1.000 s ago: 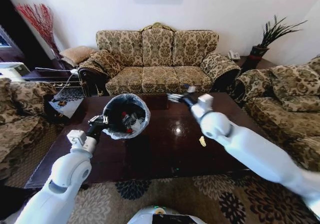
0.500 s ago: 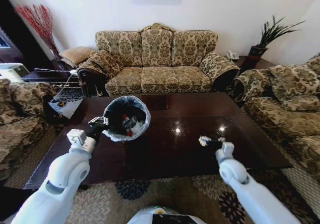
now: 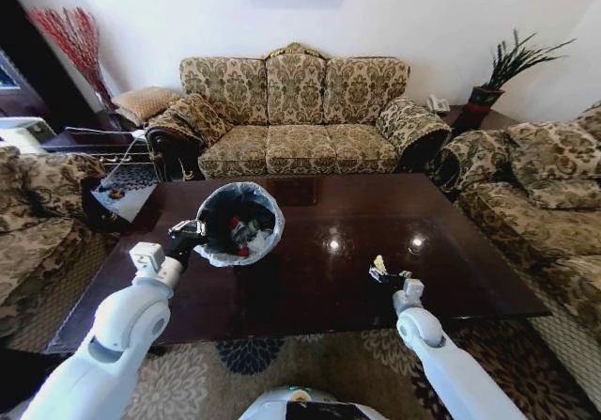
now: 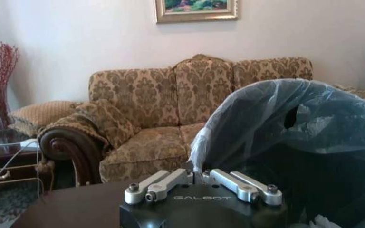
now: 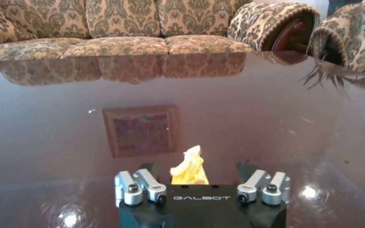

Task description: Move to the front of the table and place the trash on the table into the trash bin.

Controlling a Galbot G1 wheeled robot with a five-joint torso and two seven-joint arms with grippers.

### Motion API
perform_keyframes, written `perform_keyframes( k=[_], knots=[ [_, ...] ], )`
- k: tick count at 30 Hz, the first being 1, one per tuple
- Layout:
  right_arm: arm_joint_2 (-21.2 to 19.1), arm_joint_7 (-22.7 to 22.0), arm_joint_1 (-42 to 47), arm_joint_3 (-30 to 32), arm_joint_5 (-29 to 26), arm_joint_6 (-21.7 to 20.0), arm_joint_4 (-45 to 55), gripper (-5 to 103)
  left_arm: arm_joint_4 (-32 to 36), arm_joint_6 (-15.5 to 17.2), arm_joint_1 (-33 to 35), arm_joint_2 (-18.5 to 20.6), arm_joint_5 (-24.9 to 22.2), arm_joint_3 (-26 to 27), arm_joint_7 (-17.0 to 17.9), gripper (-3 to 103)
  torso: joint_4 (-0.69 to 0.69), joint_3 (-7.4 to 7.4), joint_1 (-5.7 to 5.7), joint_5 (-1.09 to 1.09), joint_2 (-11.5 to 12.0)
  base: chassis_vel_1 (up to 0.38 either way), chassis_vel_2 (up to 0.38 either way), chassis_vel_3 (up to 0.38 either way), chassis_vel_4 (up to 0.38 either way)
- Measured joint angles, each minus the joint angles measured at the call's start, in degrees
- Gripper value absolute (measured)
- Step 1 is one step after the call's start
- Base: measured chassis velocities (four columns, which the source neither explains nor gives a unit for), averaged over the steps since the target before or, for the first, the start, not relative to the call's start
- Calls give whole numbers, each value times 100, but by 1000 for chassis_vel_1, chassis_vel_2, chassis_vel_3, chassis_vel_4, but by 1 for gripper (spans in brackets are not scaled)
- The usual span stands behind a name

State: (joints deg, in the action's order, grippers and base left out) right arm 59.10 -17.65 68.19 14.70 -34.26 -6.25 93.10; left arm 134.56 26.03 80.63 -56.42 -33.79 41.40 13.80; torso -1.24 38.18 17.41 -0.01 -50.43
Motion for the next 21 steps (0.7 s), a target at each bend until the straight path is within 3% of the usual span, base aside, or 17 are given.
perform_keyframes(
  k=[6, 7, 9, 11, 14, 15, 18, 21],
  knots=[
    [69, 27, -42, -56, 33, 119, -100, 54, 8, -2, -6, -21, 3, -30, -5, 1, 0, 0, 0, 0, 0, 0, 0, 0, 0],
    [69, 27, -42, -56, 33, 119, -100, 54, 8, -2, -6, -21, 3, -30, -5, 1, 0, 0, 0, 0, 0, 0, 0, 0, 0],
    [74, 26, -71, -69, 33, 133, -115, 44, 18, -3, -1, -23, 4, -30, -5, 1, 0, 0, 0, 0, 0, 0, 0, 0, 0],
    [80, 6, -101, -92, 33, 170, -135, 44, 29, -3, 4, -23, -2, -30, -5, 1, 0, 0, 0, 0, 0, 0, 0, 0, 0],
    [104, -119, -205, -163, 23, 246, -191, 27, 57, -3, 2, -22, -54, -29, 2, 1, -1, 0, 0, 0, 0, 0, 0, 0, 0],
    [104, -119, -205, -163, 23, 246, -191, 27, 57, -3, 2, -22, -54, -29, 2, 1, -1, 0, 0, 0, 0, 0, 0, 0, 0],
    [122, -190, -275, -222, 5, 246, -231, 11, 82, -2, 1, -26, -66, -25, 6, 1, 0, 0, 0, 0, 0, 0, 0, 0, 0],
    [142, -254, -314, -253, -13, 246, -260, 2, 93, -2, 6, -34, -67, -18, 8, 1, 0, 0, 0, 0, 0, 0, 0, 0, 0]
  ],
)
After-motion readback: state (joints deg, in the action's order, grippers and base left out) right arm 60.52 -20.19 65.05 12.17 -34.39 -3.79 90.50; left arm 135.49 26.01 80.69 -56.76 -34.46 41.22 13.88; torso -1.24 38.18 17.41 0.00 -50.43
